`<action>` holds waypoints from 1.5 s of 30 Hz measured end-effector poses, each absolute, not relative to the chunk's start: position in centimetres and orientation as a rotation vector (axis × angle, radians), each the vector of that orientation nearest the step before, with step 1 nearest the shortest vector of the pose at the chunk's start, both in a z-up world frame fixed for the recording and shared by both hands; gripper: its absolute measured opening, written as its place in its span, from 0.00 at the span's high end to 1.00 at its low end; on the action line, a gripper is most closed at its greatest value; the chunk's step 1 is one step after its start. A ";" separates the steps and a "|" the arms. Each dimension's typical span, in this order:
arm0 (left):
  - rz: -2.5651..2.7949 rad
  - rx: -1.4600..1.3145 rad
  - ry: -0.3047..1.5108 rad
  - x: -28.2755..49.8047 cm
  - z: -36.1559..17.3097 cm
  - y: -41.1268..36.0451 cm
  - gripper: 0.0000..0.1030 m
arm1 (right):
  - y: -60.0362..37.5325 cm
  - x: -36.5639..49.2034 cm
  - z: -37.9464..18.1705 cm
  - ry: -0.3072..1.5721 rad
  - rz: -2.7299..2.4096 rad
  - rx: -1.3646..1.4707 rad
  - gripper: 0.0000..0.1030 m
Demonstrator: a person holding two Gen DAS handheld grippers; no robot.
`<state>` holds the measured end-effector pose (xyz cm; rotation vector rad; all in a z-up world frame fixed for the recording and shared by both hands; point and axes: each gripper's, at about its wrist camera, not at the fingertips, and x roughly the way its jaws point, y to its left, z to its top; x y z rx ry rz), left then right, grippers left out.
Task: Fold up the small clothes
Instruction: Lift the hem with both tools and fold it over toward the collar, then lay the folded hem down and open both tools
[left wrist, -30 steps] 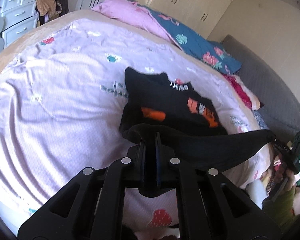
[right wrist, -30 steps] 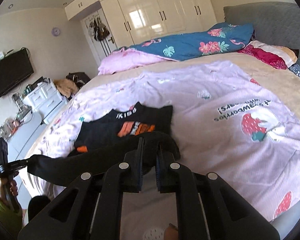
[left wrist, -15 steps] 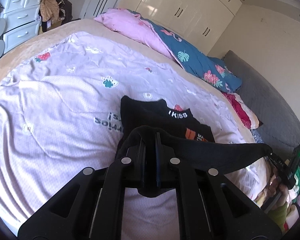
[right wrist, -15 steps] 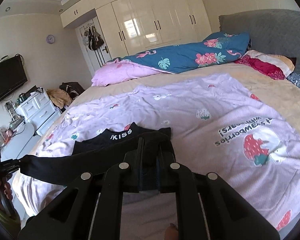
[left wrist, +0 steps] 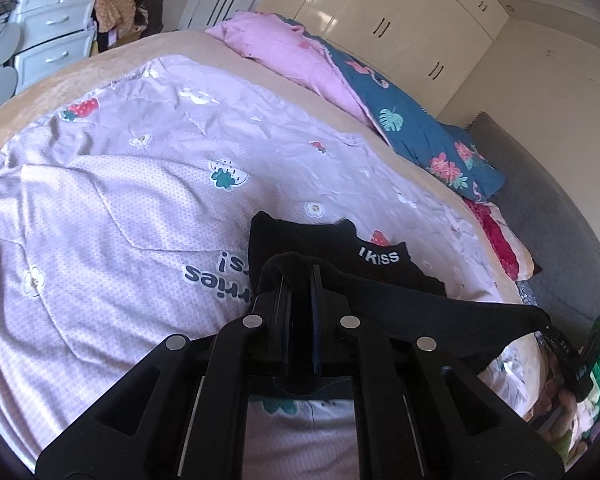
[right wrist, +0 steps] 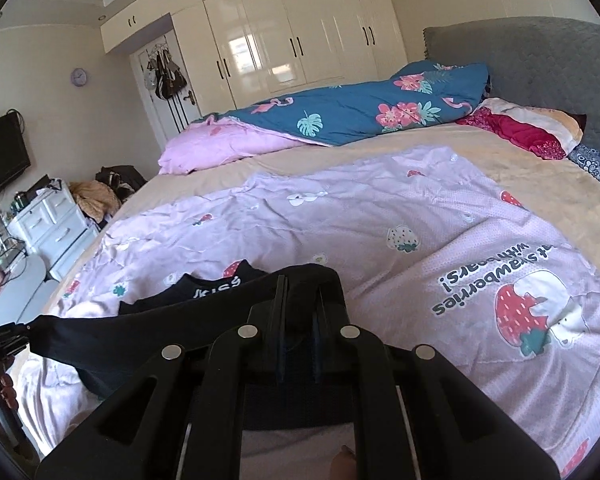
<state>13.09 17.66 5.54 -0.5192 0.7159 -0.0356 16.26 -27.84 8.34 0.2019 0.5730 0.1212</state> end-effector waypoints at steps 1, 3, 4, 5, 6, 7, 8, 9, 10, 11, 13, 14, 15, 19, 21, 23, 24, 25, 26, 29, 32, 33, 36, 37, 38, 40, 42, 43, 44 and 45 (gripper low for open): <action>-0.031 -0.523 0.720 13.5 5.2 17.8 0.98 | -27.8 16.6 8.1 0.579 0.119 0.202 0.91; -0.022 -0.528 0.726 14.3 4.7 17.9 0.98 | -27.7 17.3 7.6 0.588 0.110 0.199 0.91; -0.020 -0.527 0.730 14.6 4.4 17.9 0.98 | -27.6 17.7 7.2 0.595 0.106 0.197 0.91; -0.018 -0.525 0.733 14.8 4.3 17.9 0.98 | -27.5 18.0 6.9 0.601 0.101 0.196 0.91; -0.013 -0.522 0.737 15.1 4.0 17.9 0.98 | -27.4 18.3 6.6 0.606 0.098 0.195 0.91; -0.010 -0.521 0.741 15.4 3.7 17.9 0.98 | -27.3 18.7 6.2 0.614 0.097 0.193 0.91; -0.008 -0.520 0.745 15.6 3.5 17.9 0.98 | -27.2 19.0 5.9 0.619 0.094 0.189 0.91; -0.005 -0.517 0.753 16.0 3.2 17.9 0.98 | -27.2 19.3 5.6 0.625 0.090 0.187 0.91; -0.003 -0.514 0.759 16.2 2.9 17.9 0.98 | -27.1 19.6 5.2 0.635 0.085 0.184 0.91; 0.002 -0.507 0.766 16.5 2.6 17.8 0.98 | -27.1 20.0 4.8 0.644 0.080 0.182 0.91; 0.006 -0.499 0.775 16.8 2.2 17.7 0.98 | -27.1 20.5 4.0 0.665 0.074 0.185 0.90; 0.009 -0.493 0.779 17.0 2.0 17.6 0.98 | -27.1 20.8 3.6 0.674 0.070 0.187 0.90; 0.014 -0.484 0.783 17.2 1.7 17.6 0.98 | -27.1 21.0 3.3 0.683 0.066 0.189 0.90; 0.036 -0.463 0.785 17.4 1.2 17.5 0.96 | -26.9 21.5 2.6 0.701 0.049 0.178 0.89; 0.060 -0.441 0.767 17.1 1.5 17.6 0.94 | -26.8 21.6 2.5 0.701 0.048 0.175 0.87; 0.067 -0.432 0.748 16.7 2.1 17.9 0.94 | -26.7 21.4 2.6 0.691 0.030 0.156 0.80; 0.068 -0.426 0.741 16.5 2.4 17.9 0.94 | -26.7 21.3 2.7 0.686 0.024 0.150 0.78; 0.068 -0.413 0.732 16.2 2.7 17.8 0.94 | -26.7 21.0 2.9 0.673 0.016 0.143 0.76; 0.067 -0.402 0.726 16.0 3.0 17.6 0.94 | -26.7 20.8 3.1 0.664 0.013 0.140 0.75; 0.044 -0.360 0.719 15.4 3.7 16.5 0.94 | -26.4 19.8 3.7 0.640 0.023 0.128 0.74; 0.009 -0.316 0.729 14.8 4.0 14.9 0.92 | -25.6 18.6 4.1 0.627 0.045 0.099 0.74; -0.006 -0.299 0.737 14.6 3.9 14.3 0.88 | -25.3 18.2 4.1 0.626 0.057 0.088 0.74; -0.036 -0.262 0.770 14.0 3.2 12.6 0.81 | -24.1 17.2 4.0 0.638 0.097 0.055 0.75; -0.049 -0.252 0.783 13.9 2.8 12.0 0.75 | -23.6 16.7 3.9 0.644 0.106 0.038 0.77; -0.058 -0.238 0.798 13.7 2.3 11.4 0.71 | -23.2 16.4 3.7 0.649 0.115 0.025 0.79; -0.060 -0.212 0.816 13.6 1.6 10.6 0.53 | -22.3 15.9 3.3 0.666 0.137 0.001 0.79; -0.058 -0.199 0.844 13.6 0.7 10.0 0.48 | -21.6 15.6 2.9 0.685 0.151 -0.016 0.79; -0.064 -0.192 0.865 13.6 0.1 9.6 0.48 | -21.3 15.5 2.5 0.697 0.155 -0.021 0.79; -0.065 -0.180 0.882 13.6 -0.4 9.3 0.47 | -21.0 15.4 2.2 0.707 0.158 -0.024 0.79; -0.063 -0.168 0.892 13.6 -0.8 9.1 0.47 | -20.9 15.3 1.9 0.717 0.161 -0.025 0.79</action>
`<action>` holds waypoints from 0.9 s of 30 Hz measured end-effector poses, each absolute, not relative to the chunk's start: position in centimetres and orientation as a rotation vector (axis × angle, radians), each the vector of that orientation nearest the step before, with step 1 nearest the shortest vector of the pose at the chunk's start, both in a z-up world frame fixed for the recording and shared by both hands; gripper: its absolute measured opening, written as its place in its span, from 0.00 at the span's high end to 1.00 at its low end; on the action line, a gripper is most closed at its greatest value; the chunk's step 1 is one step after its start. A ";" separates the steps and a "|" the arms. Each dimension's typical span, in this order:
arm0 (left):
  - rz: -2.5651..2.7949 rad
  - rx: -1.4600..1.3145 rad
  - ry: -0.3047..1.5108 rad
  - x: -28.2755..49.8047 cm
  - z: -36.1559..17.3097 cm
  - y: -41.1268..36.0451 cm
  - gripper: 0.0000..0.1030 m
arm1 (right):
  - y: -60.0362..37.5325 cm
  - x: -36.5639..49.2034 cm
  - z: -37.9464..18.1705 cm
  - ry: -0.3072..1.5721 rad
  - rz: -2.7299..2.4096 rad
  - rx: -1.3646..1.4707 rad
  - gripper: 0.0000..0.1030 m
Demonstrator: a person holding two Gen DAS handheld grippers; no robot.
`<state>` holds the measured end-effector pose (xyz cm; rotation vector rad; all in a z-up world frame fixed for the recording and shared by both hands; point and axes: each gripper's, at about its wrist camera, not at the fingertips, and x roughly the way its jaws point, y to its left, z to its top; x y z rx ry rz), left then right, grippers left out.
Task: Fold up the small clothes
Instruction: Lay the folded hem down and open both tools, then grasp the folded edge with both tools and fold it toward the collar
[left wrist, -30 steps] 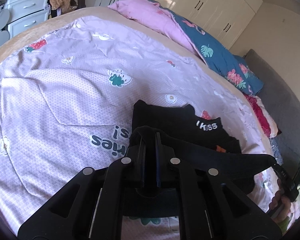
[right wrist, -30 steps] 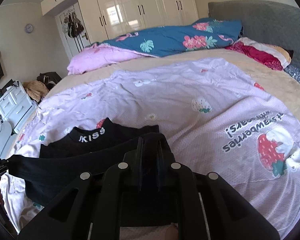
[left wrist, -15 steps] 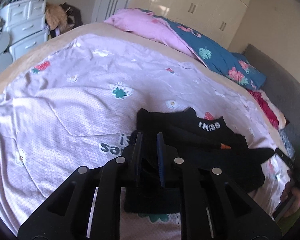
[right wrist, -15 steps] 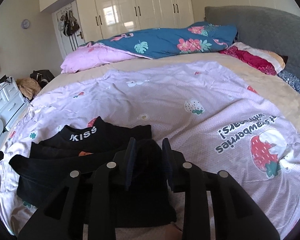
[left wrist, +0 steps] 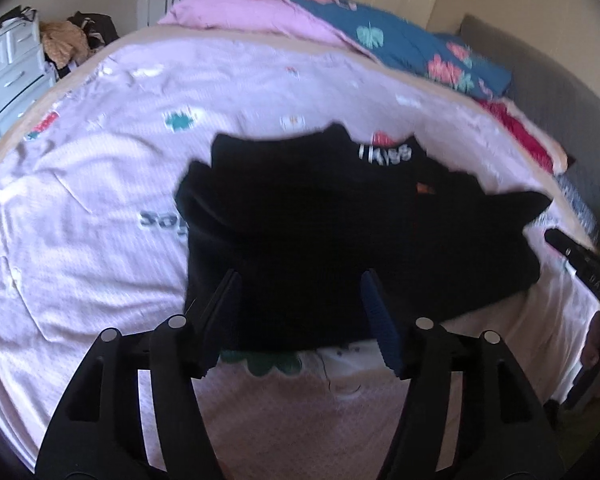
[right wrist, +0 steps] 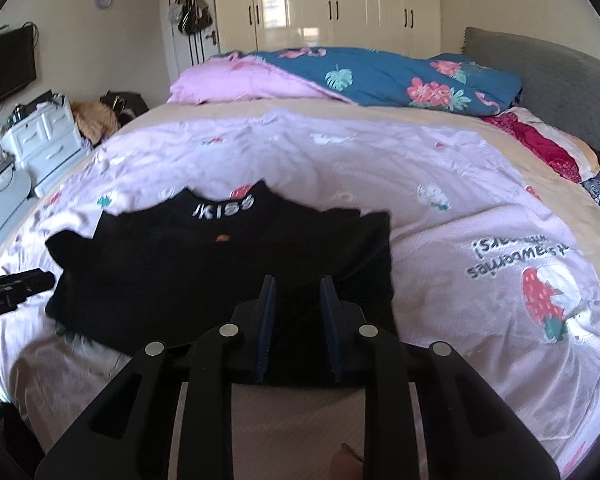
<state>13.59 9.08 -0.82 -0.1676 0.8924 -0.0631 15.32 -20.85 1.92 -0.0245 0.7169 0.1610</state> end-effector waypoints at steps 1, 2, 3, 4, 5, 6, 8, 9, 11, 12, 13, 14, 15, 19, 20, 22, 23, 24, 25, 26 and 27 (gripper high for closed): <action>-0.057 -0.153 0.902 13.6 -1.3 8.9 0.47 | -20.6 15.3 1.5 0.731 0.161 -0.028 0.79; -0.047 -0.144 0.910 13.7 -1.7 8.8 0.47 | -20.5 15.4 1.1 0.740 0.159 -0.034 0.79; -0.041 -0.136 0.915 13.8 -2.0 8.7 0.49 | -20.4 15.5 0.7 0.752 0.155 -0.039 0.79; -0.031 -0.123 0.917 13.9 -2.3 8.7 0.56 | -20.3 15.7 0.1 0.769 0.150 -0.040 0.79; -0.021 -0.109 0.919 14.0 -2.5 8.7 0.62 | -20.3 16.0 -0.4 0.785 0.144 -0.042 0.80; -0.015 -0.098 0.920 14.1 -2.7 8.7 0.72 | -20.3 16.3 -0.8 0.798 0.136 -0.047 0.81; -0.002 -0.087 0.923 14.6 -3.1 8.8 0.74 | -20.5 17.1 -1.9 0.830 0.105 -0.058 0.83; 0.003 -0.085 0.926 14.8 -3.2 8.9 0.75 | -20.7 17.4 -2.4 0.843 0.100 -0.056 0.83; 0.010 -0.079 0.922 15.3 -3.2 9.0 0.77 | -20.9 18.2 -3.3 0.869 0.087 -0.060 0.85; 0.015 -0.073 0.920 15.7 -3.2 9.1 0.77 | -21.0 18.5 -3.6 0.874 0.087 -0.062 0.85; 0.019 -0.071 0.919 16.1 -3.1 9.1 0.77 | -21.0 19.0 -3.9 0.882 0.083 -0.066 0.85; 0.023 -0.065 0.917 16.7 -3.1 9.1 0.77 | -21.1 19.4 -4.1 0.887 0.081 -0.068 0.85; 0.025 -0.063 0.916 17.0 -3.1 9.2 0.77 | -21.1 19.7 -4.2 0.889 0.083 -0.066 0.85; 0.045 -0.068 0.913 18.8 -2.9 9.8 0.77 | -21.0 21.7 -3.9 0.880 0.081 -0.071 0.85; 0.052 -0.077 0.910 19.2 -2.8 10.0 0.77 | -20.9 22.2 -3.8 0.879 0.083 -0.069 0.85; 0.059 -0.098 0.908 19.9 -2.7 10.3 0.77 | -20.9 23.2 -3.6 0.873 0.085 -0.060 0.86; 0.066 -0.108 0.909 20.5 -2.7 10.6 0.77 | -20.8 23.7 -3.4 0.869 0.086 -0.056 0.86; 0.070 -0.116 0.908 20.9 -2.8 10.7 0.77 | -20.8 24.2 -3.4 0.864 0.087 -0.051 0.86; 0.075 -0.128 0.907 21.3 -2.8 10.9 0.77 | -20.8 24.7 -3.2 0.858 0.092 -0.040 0.86; 0.079 -0.137 0.908 21.7 -2.9 11.1 0.77 | -20.8 25.0 -3.2 0.853 0.096 -0.031 0.86; 0.084 -0.155 0.904 22.1 -2.9 11.4 0.77 | -20.8 25.4 -3.1 0.849 0.098 -0.022 0.86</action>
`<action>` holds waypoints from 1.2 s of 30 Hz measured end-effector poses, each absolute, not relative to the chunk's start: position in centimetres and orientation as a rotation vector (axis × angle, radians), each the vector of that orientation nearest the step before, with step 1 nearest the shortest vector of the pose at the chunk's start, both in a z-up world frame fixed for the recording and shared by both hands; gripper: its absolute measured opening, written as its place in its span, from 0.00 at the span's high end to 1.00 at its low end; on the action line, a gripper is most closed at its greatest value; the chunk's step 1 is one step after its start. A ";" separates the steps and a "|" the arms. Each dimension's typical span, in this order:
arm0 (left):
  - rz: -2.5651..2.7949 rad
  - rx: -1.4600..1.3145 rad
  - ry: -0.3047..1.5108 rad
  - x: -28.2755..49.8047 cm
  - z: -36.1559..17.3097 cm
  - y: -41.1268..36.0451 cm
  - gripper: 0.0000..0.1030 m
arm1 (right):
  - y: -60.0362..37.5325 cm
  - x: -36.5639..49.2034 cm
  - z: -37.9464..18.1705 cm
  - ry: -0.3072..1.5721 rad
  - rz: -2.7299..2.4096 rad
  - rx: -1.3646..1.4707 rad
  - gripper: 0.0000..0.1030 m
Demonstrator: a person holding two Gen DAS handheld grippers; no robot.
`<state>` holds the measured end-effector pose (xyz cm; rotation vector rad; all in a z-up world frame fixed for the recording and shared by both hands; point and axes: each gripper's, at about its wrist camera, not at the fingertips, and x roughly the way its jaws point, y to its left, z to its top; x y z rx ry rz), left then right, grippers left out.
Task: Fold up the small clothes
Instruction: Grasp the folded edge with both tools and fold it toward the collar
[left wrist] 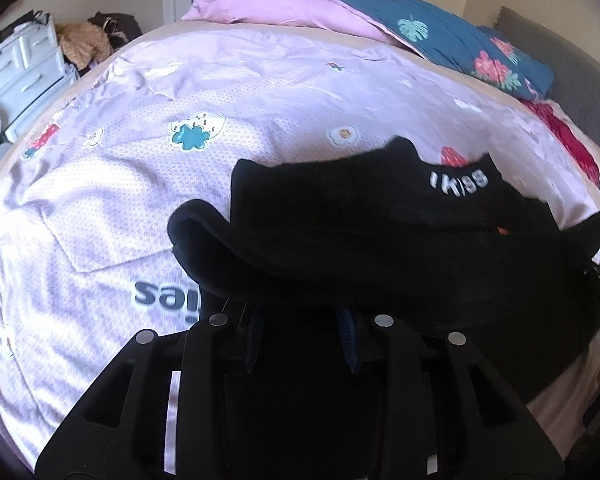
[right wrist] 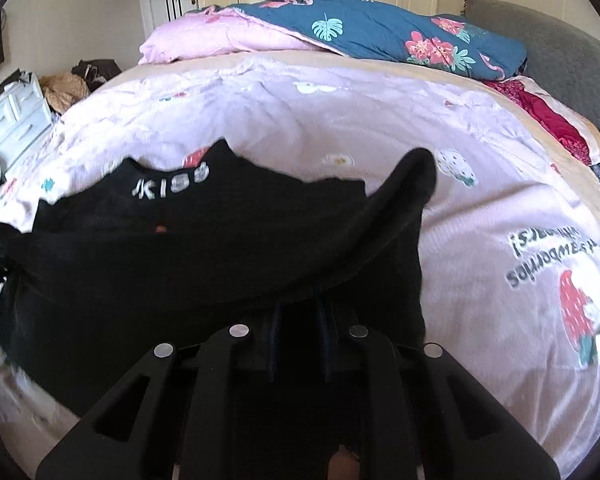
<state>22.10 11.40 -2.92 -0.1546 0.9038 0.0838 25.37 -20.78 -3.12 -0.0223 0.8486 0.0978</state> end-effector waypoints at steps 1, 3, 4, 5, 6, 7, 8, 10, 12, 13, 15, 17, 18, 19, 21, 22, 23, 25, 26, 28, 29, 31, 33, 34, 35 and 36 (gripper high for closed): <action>0.086 -0.166 0.900 22.4 -2.9 11.6 0.77 | -20.8 25.8 -3.0 0.844 0.102 -0.011 0.86; 0.094 -0.185 0.891 23.0 -2.9 11.9 0.77 | -20.8 26.5 -2.9 0.835 0.109 0.003 0.86; 0.097 -0.194 0.886 23.3 -2.8 12.1 0.77 | -20.8 26.9 -2.8 0.829 0.110 0.005 0.86; 0.101 -0.202 0.882 23.6 -2.7 12.3 0.77 | -20.8 27.2 -2.7 0.826 0.110 0.006 0.86; 0.102 -0.218 0.880 24.1 -2.7 12.5 0.77 | -20.8 27.6 -2.7 0.821 0.111 0.010 0.86; 0.104 -0.233 0.874 24.5 -2.6 12.7 0.77 | -20.9 28.0 -2.6 0.817 0.109 0.014 0.86; 0.106 -0.241 0.865 24.8 -2.5 12.9 0.77 | -21.0 28.3 -2.5 0.813 0.105 0.020 0.86; 0.110 -0.250 0.845 25.3 -2.1 13.2 0.77 | -21.3 29.0 -2.2 0.802 0.100 0.036 0.86; 0.108 -0.268 0.810 25.5 -1.5 13.6 0.77 | -21.7 29.6 -2.0 0.783 0.093 0.046 0.86; 0.108 -0.271 0.795 25.5 -1.3 13.8 0.77 | -22.0 29.6 -2.0 0.776 0.090 0.048 0.86; 0.124 -0.260 0.785 25.3 -1.1 14.3 0.77 | -22.6 29.6 -2.1 0.776 0.079 0.048 0.85; 0.132 -0.266 0.800 25.3 -1.3 14.9 0.75 | -23.6 29.6 -2.2 0.787 0.079 0.066 0.82; 0.141 -0.274 0.812 25.2 -1.4 15.4 0.70 | -23.8 29.6 -2.2 0.790 0.077 0.067 0.79; 0.150 -0.278 0.818 25.1 -1.5 15.7 0.61 | -24.2 29.5 -2.2 0.789 0.060 0.065 0.75; 0.166 -0.279 0.830 25.0 -1.7 16.3 0.48 | -24.6 29.7 -2.4 0.802 0.045 0.065 0.71; 0.173 -0.270 0.843 25.0 -1.9 16.5 0.43 | -24.8 29.8 -2.6 0.813 0.046 0.072 0.66; 0.182 -0.255 0.863 25.2 -2.3 16.6 0.42 | -24.9 29.9 -2.8 0.821 0.048 0.075 0.62; 0.183 -0.250 0.878 25.3 -2.9 16.8 0.42 | -24.8 29.9 -3.1 0.830 0.042 0.061 0.59; 0.182 -0.254 0.884 25.4 -3.2 16.9 0.42 | -24.7 29.9 -3.2 0.832 0.040 0.051 0.59; 0.169 -0.271 0.888 25.6 -3.9 17.0 0.45 | -24.5 30.0 -3.4 0.835 0.045 0.041 0.59; 0.170 -0.271 0.882 25.5 -4.0 17.1 0.49 | -24.4 30.0 -3.5 0.836 0.045 0.039 0.60; 0.170 -0.258 0.859 25.5 -3.9 16.8 0.70 | -24.5 30.1 -3.7 0.834 0.040 0.035 0.78; 0.148 -0.238 0.844 25.4 -3.6 16.3 0.88 | -24.8 30.1 -3.8 0.834 0.035 0.043 0.89; 0.142 -0.230 0.838 25.5 -3.4 16.1 0.93 | -25.0 30.0 -3.7 0.828 0.038 0.055 0.94; 0.140 -0.220 0.825 25.4 -3.1 15.9 0.94 | -25.2 29.9 -3.5 0.819 0.042 0.068 0.96; 0.141 -0.217 0.815 25.3 -2.8 15.8 0.95 | -25.3 29.8 -3.3 0.812 0.043 0.077 0.96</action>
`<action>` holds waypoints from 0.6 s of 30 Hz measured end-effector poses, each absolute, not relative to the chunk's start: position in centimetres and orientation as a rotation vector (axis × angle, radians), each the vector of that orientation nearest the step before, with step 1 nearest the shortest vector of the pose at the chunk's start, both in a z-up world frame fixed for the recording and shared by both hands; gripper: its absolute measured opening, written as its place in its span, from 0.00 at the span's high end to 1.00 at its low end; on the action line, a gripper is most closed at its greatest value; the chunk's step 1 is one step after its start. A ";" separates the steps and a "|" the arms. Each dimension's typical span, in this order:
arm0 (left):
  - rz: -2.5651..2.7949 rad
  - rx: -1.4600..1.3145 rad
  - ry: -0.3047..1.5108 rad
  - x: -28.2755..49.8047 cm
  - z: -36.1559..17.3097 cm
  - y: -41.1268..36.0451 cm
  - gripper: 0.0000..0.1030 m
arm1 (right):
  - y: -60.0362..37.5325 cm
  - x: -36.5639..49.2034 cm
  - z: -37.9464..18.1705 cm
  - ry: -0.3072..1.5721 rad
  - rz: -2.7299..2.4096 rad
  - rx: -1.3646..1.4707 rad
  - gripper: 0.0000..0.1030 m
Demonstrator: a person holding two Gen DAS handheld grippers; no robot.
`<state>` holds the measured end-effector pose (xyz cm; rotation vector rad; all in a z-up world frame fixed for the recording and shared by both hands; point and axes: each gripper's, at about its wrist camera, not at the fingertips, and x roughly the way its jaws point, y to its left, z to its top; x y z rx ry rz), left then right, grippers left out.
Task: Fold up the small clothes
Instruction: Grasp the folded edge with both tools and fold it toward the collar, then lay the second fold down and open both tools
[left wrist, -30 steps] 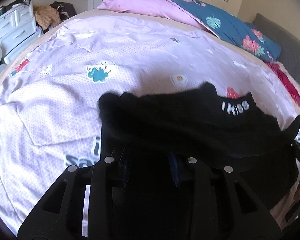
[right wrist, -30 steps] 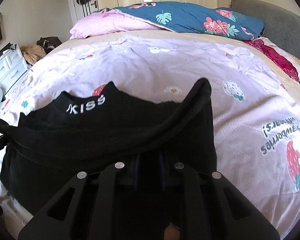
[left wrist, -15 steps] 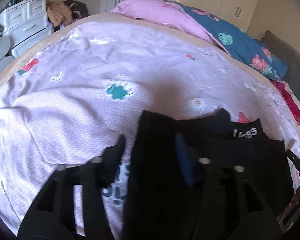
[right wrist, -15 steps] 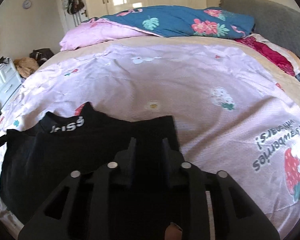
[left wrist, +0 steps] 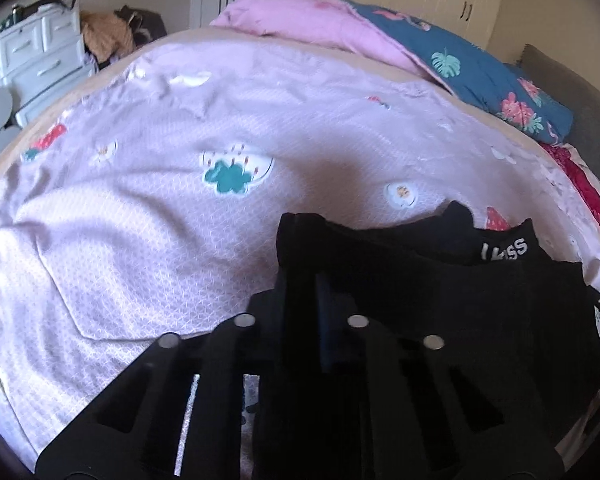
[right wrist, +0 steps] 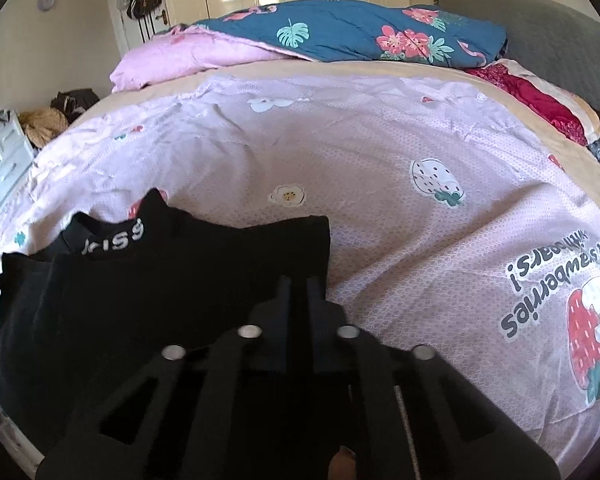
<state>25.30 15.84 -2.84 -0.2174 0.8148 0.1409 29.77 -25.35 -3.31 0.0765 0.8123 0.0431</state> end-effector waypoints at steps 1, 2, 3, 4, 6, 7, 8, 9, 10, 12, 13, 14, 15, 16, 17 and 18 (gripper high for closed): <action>0.142 -0.220 0.798 25.1 -2.4 15.9 0.96 | -25.5 29.6 -3.0 0.801 0.045 0.085 0.97; 0.141 -0.225 0.788 25.0 -2.1 15.9 0.96 | -25.5 29.4 -2.7 0.788 0.045 0.088 0.97; 0.139 -0.237 0.771 24.8 -1.6 16.2 0.96 | -25.6 29.2 -2.4 0.778 0.046 0.090 0.97; 0.135 -0.249 0.755 24.6 -1.1 16.4 0.96 | -25.7 28.9 -1.9 0.757 0.049 0.097 0.97; 0.125 -0.272 0.730 24.2 -0.2 16.8 0.96 | -26.0 28.5 -1.0 0.728 0.054 0.117 0.97; 0.118 -0.284 0.718 24.1 0.3 16.8 0.96 | -26.3 28.3 -0.5 0.708 0.058 0.140 0.97; 0.114 -0.289 0.706 24.0 0.6 16.9 0.96 | -26.5 28.2 0.0 0.689 0.061 0.160 0.97; 0.115 -0.287 0.691 23.9 1.1 16.9 0.96 | -26.7 28.0 0.5 0.671 0.063 0.176 0.97; 0.116 -0.285 0.680 23.8 1.3 16.9 0.96 | -27.0 28.0 1.0 0.649 0.059 0.189 0.97; 0.122 -0.285 0.672 24.1 1.3 17.0 0.96 | -27.4 28.1 1.3 0.632 0.056 0.199 0.97; 0.127 -0.281 0.675 24.3 1.1 17.0 0.96 | -27.5 28.3 1.3 0.631 0.052 0.201 0.97; 0.132 -0.276 0.679 24.4 0.8 17.0 0.96 | -27.5 28.5 1.1 0.637 0.047 0.199 0.97; 0.142 -0.270 0.687 24.7 0.4 16.9 0.96 | -27.4 28.7 0.8 0.646 0.041 0.196 0.97; 0.153 -0.256 0.699 25.0 -0.1 16.8 0.96 | -27.2 29.0 0.3 0.663 0.036 0.191 0.97; 0.160 -0.244 0.707 25.1 -0.4 16.8 0.96 | -27.1 29.2 0.0 0.671 0.032 0.187 0.97; 0.167 -0.228 0.717 25.2 -0.8 16.6 0.96 | -27.0 29.3 -0.3 0.679 0.027 0.182 0.97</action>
